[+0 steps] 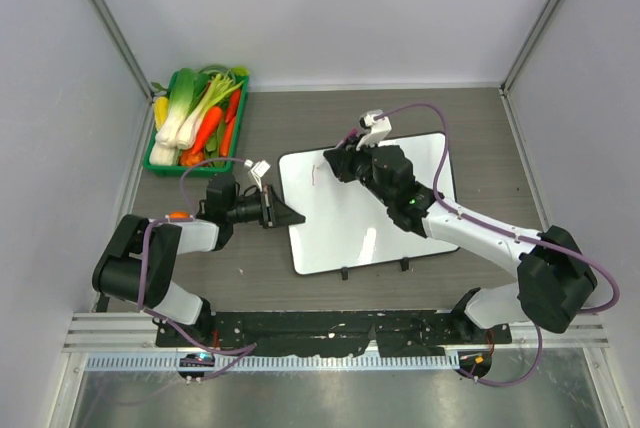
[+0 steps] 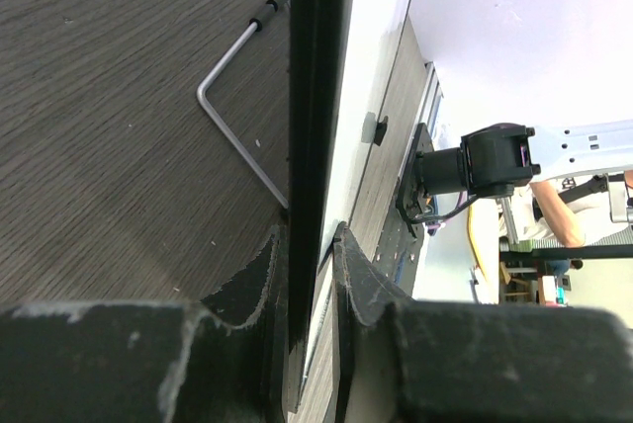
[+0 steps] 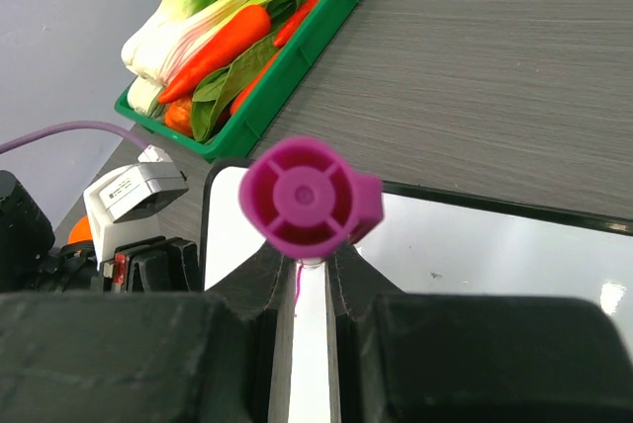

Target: Write a sentence on the whiteboard

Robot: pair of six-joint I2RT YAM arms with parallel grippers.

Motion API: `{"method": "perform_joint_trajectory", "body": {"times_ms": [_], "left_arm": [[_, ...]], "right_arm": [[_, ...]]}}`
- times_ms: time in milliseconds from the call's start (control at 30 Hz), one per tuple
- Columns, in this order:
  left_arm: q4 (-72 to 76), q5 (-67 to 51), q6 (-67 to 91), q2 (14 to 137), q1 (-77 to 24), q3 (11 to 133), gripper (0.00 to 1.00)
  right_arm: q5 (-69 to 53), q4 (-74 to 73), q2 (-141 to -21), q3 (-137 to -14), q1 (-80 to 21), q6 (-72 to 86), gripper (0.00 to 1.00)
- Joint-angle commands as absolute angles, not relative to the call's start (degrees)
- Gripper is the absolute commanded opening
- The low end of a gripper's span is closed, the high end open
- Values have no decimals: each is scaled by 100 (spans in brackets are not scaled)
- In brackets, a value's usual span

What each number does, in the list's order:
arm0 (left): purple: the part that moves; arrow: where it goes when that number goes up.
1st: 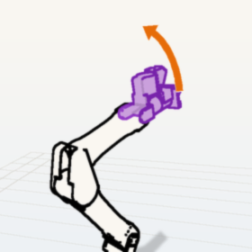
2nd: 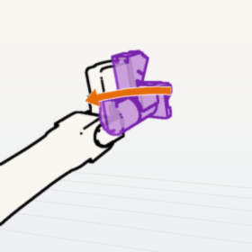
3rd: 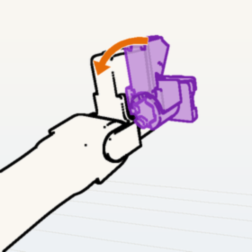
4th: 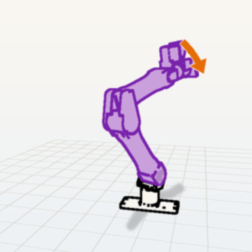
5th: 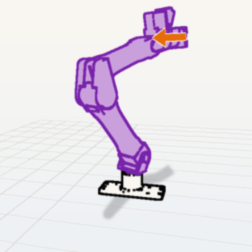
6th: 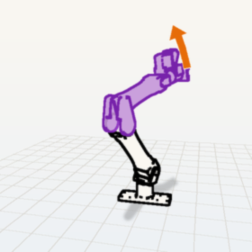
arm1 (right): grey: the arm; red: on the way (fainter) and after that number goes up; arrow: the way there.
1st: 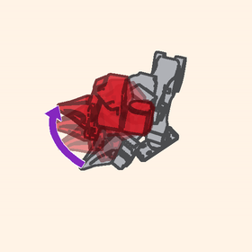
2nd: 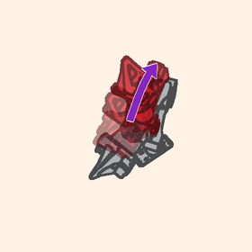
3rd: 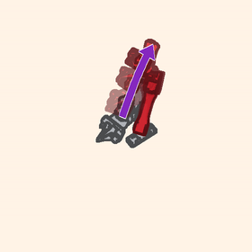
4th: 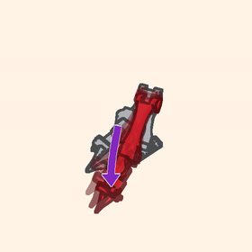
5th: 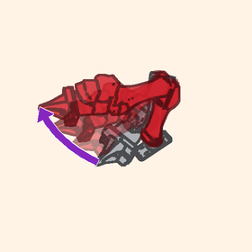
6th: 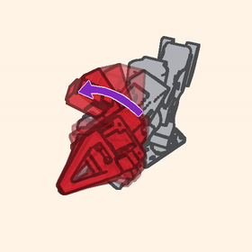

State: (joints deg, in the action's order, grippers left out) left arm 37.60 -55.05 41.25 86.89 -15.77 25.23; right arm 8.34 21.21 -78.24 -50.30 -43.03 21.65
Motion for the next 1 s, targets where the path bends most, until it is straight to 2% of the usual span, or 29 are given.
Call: {"method": "perform_joint_trajectory", "body": {"times_ms": [0, 967], "left_arm": [[3023, -4570, 3498, 8877, -1688, 2496, 0], [2988, -4553, 3480, 8894, -1705, 2522, 0]], "right_arm": [[1134, 2338, -7883, -5326, -4307, 2074, 1], [501, 2074, -8095, -5159, -4298, 2206, 1]]}}
